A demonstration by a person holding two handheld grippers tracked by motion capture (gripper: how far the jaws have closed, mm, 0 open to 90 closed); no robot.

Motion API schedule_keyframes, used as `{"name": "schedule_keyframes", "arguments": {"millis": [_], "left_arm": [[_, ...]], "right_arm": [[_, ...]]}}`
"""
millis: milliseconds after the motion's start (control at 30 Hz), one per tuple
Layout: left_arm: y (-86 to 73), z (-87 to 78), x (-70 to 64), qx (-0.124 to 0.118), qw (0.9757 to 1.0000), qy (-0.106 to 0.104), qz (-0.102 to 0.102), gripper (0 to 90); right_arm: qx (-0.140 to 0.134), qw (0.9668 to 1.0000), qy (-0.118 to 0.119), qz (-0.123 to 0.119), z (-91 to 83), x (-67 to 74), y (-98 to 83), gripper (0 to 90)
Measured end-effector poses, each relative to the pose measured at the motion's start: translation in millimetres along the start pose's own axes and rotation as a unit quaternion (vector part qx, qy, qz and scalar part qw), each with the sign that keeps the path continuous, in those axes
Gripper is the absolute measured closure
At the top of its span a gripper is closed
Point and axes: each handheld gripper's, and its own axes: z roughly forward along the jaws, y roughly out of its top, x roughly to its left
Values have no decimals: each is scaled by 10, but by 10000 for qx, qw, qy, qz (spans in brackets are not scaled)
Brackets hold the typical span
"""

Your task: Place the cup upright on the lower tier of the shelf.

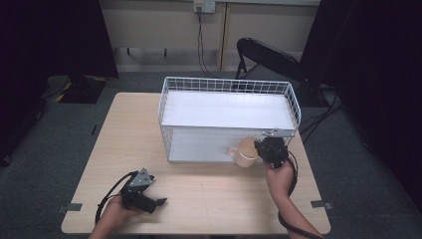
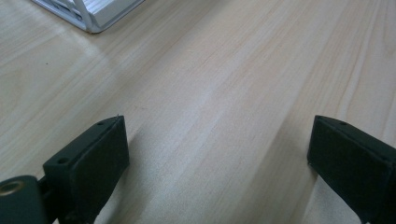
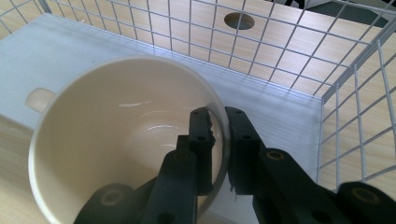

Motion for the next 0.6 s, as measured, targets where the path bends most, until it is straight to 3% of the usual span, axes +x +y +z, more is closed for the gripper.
{"name": "schedule_keyframes", "arguments": {"millis": [600], "left_arm": [[0, 0, 0, 0, 10000, 0, 0, 49]], "right_arm": [[-243, 9994, -70, 254, 15, -8, 17, 795]]}}
